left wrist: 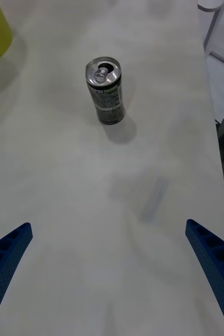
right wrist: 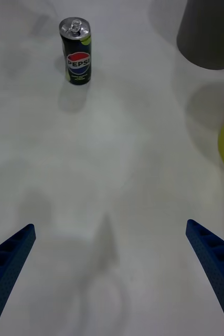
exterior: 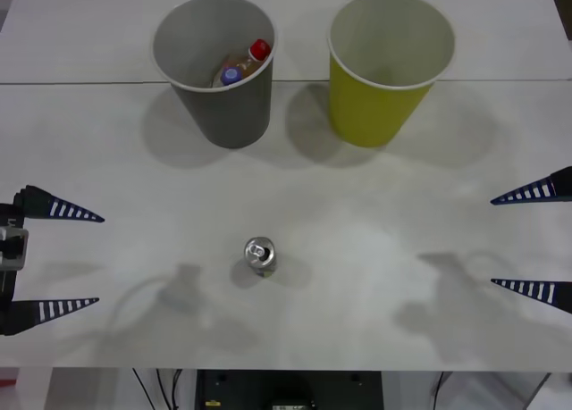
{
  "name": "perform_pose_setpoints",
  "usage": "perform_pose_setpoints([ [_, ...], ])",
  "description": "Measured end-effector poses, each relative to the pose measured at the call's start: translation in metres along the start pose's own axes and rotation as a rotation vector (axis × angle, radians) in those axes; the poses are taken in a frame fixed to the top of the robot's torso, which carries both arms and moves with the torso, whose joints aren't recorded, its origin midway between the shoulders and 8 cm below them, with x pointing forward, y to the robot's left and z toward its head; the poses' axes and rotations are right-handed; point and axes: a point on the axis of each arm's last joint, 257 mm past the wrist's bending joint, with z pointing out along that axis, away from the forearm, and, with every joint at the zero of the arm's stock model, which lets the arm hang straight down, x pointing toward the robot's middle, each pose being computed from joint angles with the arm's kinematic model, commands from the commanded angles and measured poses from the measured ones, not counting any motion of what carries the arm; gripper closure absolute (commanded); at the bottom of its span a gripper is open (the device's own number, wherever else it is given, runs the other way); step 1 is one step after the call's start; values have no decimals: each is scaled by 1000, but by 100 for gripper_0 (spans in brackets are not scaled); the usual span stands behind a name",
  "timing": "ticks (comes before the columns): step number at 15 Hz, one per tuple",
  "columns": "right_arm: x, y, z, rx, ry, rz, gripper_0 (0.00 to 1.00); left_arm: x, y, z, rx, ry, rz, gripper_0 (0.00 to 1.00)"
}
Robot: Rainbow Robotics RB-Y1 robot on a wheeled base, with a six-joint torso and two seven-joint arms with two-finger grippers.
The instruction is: Put the can into the green bin and the plastic bottle into the gray bin
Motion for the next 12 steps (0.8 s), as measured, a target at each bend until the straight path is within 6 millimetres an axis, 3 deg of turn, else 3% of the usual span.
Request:
perform_pose_setpoints([
  [4, 0, 0, 0, 0, 0, 0, 0, 2, -6, 15, 1, -77, -97, 0],
  [12, 0, 0, 0, 0, 0, 0, 0, 13, -6, 53, -17, -256, -130, 0],
])
